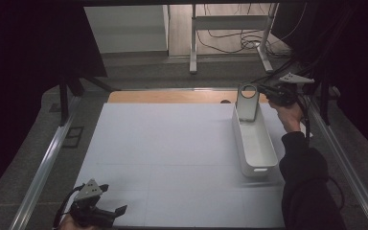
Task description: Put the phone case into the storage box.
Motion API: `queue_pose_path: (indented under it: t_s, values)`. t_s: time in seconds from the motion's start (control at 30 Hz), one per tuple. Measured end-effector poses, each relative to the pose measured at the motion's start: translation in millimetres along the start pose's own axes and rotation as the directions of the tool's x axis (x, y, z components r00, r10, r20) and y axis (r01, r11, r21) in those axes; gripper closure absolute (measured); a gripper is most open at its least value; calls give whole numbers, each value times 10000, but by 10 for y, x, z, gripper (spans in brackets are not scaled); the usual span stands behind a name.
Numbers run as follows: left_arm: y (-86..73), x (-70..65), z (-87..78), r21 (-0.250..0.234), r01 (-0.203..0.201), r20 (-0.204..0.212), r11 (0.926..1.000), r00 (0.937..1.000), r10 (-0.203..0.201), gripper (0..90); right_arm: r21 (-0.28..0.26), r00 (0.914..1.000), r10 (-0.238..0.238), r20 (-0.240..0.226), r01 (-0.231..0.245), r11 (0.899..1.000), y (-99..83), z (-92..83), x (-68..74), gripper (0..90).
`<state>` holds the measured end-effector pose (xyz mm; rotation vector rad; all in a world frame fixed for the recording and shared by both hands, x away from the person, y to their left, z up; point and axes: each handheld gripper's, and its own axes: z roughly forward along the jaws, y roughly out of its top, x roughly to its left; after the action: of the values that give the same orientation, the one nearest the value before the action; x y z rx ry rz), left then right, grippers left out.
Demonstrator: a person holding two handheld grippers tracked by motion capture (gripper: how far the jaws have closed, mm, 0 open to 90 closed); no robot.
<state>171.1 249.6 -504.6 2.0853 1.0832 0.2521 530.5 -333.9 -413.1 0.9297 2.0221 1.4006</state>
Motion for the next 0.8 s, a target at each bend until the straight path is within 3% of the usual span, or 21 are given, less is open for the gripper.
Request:
queue_pose_path:
  t_s: [0.8]
  values:
    - [3, -7, 5, 67, -50, 3, 10000, 10000, 50, 0, 74, 9999, -79, 125, 78, 9999, -102, 101, -21, 814]
